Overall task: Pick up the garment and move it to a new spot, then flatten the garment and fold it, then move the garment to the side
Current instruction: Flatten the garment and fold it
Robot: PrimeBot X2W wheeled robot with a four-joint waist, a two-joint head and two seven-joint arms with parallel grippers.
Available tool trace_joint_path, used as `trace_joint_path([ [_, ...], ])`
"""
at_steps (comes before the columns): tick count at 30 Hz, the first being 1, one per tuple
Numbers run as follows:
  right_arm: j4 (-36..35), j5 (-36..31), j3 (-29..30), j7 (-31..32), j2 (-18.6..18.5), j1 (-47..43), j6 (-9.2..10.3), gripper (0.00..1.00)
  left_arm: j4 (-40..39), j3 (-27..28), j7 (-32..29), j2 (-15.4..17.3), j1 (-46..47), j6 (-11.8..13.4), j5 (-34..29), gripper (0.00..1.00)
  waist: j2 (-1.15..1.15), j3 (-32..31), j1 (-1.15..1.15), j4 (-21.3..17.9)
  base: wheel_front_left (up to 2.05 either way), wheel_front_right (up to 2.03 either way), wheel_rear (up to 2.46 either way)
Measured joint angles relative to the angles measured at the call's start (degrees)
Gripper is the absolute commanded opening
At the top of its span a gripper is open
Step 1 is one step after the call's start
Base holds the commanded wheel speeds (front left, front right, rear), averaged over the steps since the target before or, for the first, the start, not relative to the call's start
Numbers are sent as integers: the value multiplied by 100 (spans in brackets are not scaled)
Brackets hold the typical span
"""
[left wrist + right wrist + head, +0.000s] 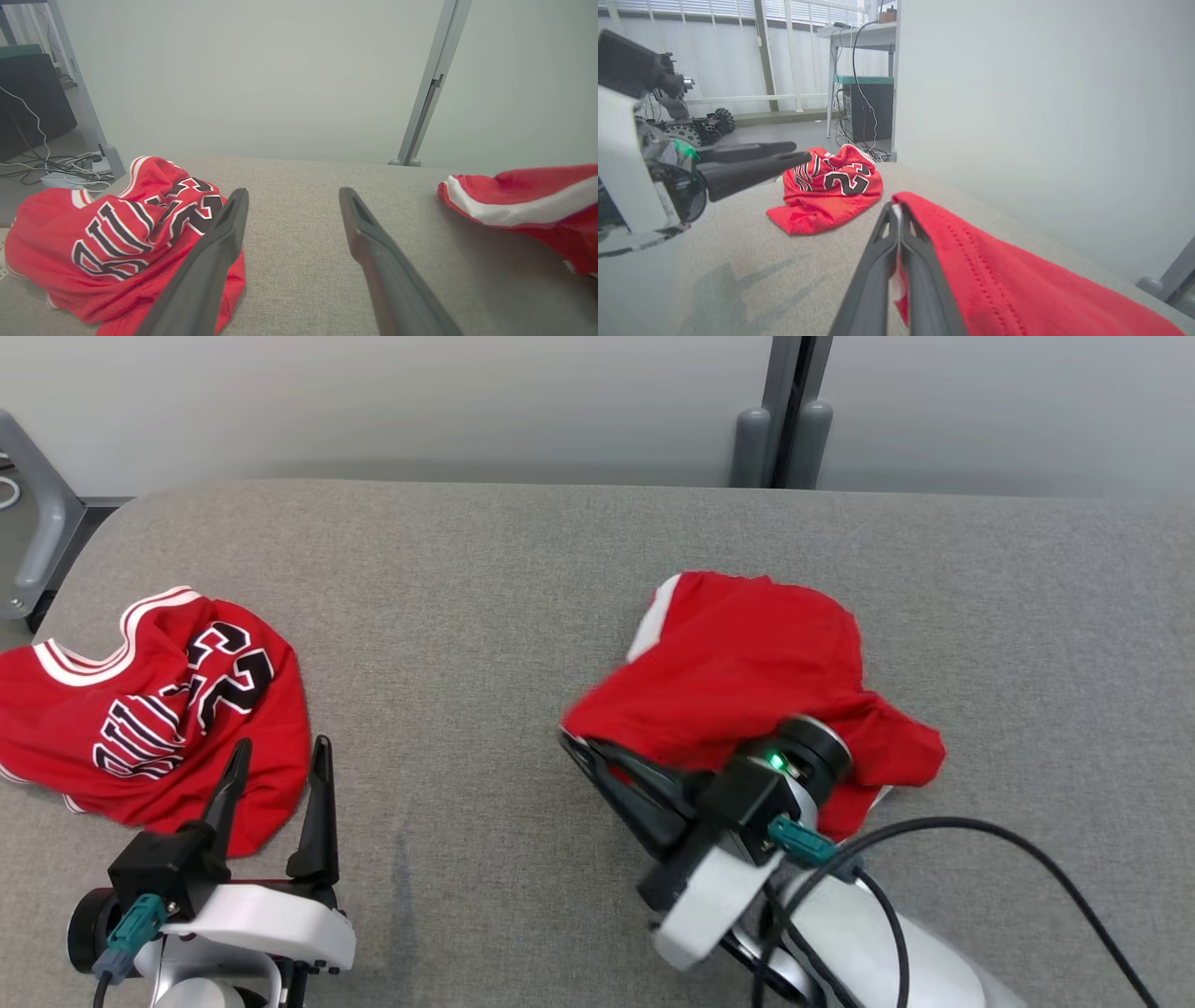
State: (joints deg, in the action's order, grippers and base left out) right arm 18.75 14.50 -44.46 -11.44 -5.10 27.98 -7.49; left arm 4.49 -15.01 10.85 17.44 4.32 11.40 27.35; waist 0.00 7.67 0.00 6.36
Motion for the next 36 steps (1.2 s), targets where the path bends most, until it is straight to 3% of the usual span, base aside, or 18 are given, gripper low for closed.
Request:
trace_joint_path([
  [10, -1307, 626, -22, -147, 234, 1186, 0, 0, 21, -42, -24, 58, 84, -9, 0, 100, 0, 28, 0, -165, 0, 0, 0],
  [15, -1490, 705, 668, -45, 224, 925, 0, 0, 9, -27, -21, 74, 88, 0, 10, 100, 0, 81, 0, -315, 0, 0, 0],
  [27, -460, 463, 2738, 233, -514, -633, 0, 0, 60, -120, 0, 93, 348, -78, 30, 100, 0, 447, 0, -701, 0, 0, 0],
  [36, 630, 784, 2916, -98, -598, -651, 0, 0, 144, -149, 29, 141, 577, -135, 13, 100, 0, 756, 0, -797, 0, 0, 0],
])
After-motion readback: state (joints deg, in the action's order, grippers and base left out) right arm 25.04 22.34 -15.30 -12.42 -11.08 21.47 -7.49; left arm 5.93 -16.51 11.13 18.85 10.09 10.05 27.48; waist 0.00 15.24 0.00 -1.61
